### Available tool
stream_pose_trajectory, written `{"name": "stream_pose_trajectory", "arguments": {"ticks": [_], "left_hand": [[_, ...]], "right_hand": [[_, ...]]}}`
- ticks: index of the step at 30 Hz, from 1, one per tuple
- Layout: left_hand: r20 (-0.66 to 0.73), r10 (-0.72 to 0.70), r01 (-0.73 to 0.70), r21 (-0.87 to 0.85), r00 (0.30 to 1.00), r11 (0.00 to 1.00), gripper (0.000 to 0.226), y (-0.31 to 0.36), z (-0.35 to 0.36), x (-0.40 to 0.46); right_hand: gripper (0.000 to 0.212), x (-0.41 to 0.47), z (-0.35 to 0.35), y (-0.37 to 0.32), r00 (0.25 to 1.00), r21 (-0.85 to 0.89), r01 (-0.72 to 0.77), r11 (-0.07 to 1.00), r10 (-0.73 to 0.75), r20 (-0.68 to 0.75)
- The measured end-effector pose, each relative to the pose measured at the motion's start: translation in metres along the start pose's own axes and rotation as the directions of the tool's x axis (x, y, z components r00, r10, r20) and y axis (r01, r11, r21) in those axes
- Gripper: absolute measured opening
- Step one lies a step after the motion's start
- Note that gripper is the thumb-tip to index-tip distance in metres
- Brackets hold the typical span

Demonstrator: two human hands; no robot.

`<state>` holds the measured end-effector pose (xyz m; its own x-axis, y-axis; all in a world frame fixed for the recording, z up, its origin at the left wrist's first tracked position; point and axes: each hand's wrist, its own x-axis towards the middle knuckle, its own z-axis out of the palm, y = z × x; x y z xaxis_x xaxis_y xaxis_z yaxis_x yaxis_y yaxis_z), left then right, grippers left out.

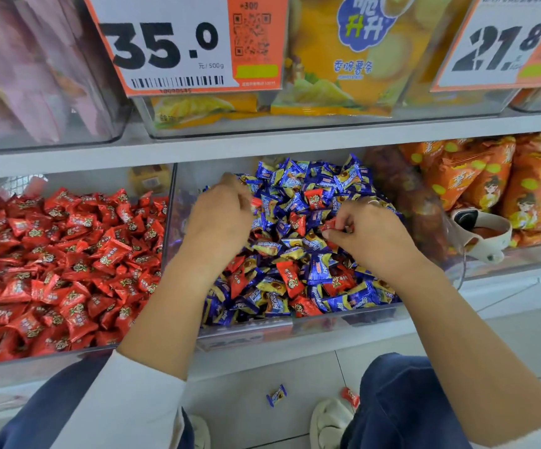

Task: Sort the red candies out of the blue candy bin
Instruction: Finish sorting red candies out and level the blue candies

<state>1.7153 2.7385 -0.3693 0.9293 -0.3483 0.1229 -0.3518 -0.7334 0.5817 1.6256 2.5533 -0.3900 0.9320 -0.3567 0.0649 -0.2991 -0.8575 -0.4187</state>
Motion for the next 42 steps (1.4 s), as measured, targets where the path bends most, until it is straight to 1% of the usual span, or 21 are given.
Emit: {"name": "stream_pose_trajectory", "arguments": {"ticks": [2,4,6,8,11,13,14,16,17,19,20,22,24,25,28,31,33,35,37,39,42], "left_hand": [[0.029,-0.033,0.031,0.041,0.999,0.999,0.018,-0.004,-0.005,0.003],[0.065,-0.056,0.051,0.078,0.996,0.996,0.025,-0.007,0.0,0.003],[0.103,-0.074,0.064,0.09,0.992,0.994,0.033,-0.006,0.01,0.0],[0.118,-0.083,0.069,0.122,0.99,0.99,0.035,-0.005,0.02,-0.002],[0.151,-0.129,0.084,0.274,0.98,0.958,0.042,-0.008,0.032,-0.003],[0.212,-0.172,0.081,0.38,0.962,0.921,0.046,-0.009,0.037,-0.002],[0.231,-0.179,0.077,0.393,0.956,0.916,0.047,-0.01,0.039,-0.001],[0.251,-0.17,0.074,0.351,0.953,0.933,0.043,-0.01,0.04,0.001],[0.258,-0.162,0.072,0.324,0.952,0.943,0.038,-0.01,0.04,0.001],[0.247,-0.143,0.069,0.286,0.958,0.956,0.029,-0.009,0.037,-0.002],[0.214,-0.127,0.07,0.258,0.969,0.964,0.025,-0.008,0.034,-0.004],[0.112,-0.088,0.069,0.162,0.99,0.984,0.019,-0.003,0.024,-0.007],[0.017,-0.042,0.041,0.074,0.999,0.996,0.019,0.001,0.008,-0.008],[-0.002,-0.019,0.02,0.058,1.0,0.998,0.019,0.002,0.0,-0.007],[0.005,0.03,-0.03,0.068,1.0,0.997,0.012,0.0,-0.019,-0.007],[0.097,0.076,-0.09,0.151,0.992,0.984,0.009,-0.008,-0.025,-0.011],[0.186,0.158,-0.196,0.208,0.97,0.958,0.017,-0.015,-0.026,-0.014],[0.232,0.208,-0.262,0.237,0.95,0.935,0.024,-0.017,-0.029,-0.017],[0.252,0.194,-0.259,0.26,0.948,0.93,0.028,-0.016,-0.032,-0.02],[0.281,0.165,-0.247,0.284,0.945,0.926,0.025,-0.014,-0.031,-0.027],[0.376,0.107,-0.247,0.346,0.92,0.905,0.016,-0.013,-0.021,-0.037]], "right_hand": [[0.018,0.0,0.0,0.001,1.0,-0.036,0.012,0.999,-0.011,0.014],[0.013,0.0,-0.001,0.002,1.0,-0.037,0.009,0.999,-0.009,0.013],[0.012,0.0,-0.006,0.002,1.0,-0.009,-0.012,1.0,0.012,-0.018],[0.011,0.002,-0.009,0.001,0.996,0.009,-0.029,1.0,0.03,-0.082],[0.013,0.006,-0.009,-0.004,0.992,0.042,-0.016,0.999,0.021,-0.128],[0.013,0.01,-0.004,-0.011,0.993,0.021,0.041,0.999,-0.038,-0.109],[0.016,0.011,-0.001,-0.016,0.994,0.013,0.067,0.998,-0.065,-0.085],[0.027,0.011,0.008,-0.028,0.994,-0.017,0.111,0.994,-0.112,-0.015],[0.032,0.012,0.013,-0.034,0.991,-0.07,0.134,0.989,-0.132,0.022],[0.033,0.014,0.02,-0.041,0.987,-0.188,0.16,0.969,-0.151,0.06],[0.03,0.016,0.022,-0.042,0.988,-0.211,0.155,0.965,-0.146,0.058],[0.025,0.021,0.02,-0.039,0.991,-0.18,0.128,0.975,-0.12,0.055],[0.026,0.025,0.015,-0.033,0.994,-0.094,0.097,0.991,-0.091,0.066],[0.027,0.026,0.014,-0.031,0.993,-0.074,0.093,0.993,-0.087,0.076],[0.028,0.024,0.015,-0.027,0.984,-0.093,0.122,0.988,-0.108,0.141],[0.026,0.021,0.017,-0.027,0.972,-0.063,0.184,0.981,-0.172,0.158],[0.023,0.02,0.012,-0.027,0.972,-0.004,0.204,0.979,-0.202,0.117],[0.019,0.019,0.006,-0.025,0.978,0.068,0.192,0.979,-0.197,0.064],[0.015,0.017,0.002,-0.024,0.984,0.123,0.175,0.977,-0.178,0.017],[0.013,0.015,0.001,-0.025,0.986,0.116,0.163,0.98,-0.166,0.022],[0.023,0.012,0.0,-0.029,0.986,0.063,0.146,0.987,-0.15,0.066]]}}
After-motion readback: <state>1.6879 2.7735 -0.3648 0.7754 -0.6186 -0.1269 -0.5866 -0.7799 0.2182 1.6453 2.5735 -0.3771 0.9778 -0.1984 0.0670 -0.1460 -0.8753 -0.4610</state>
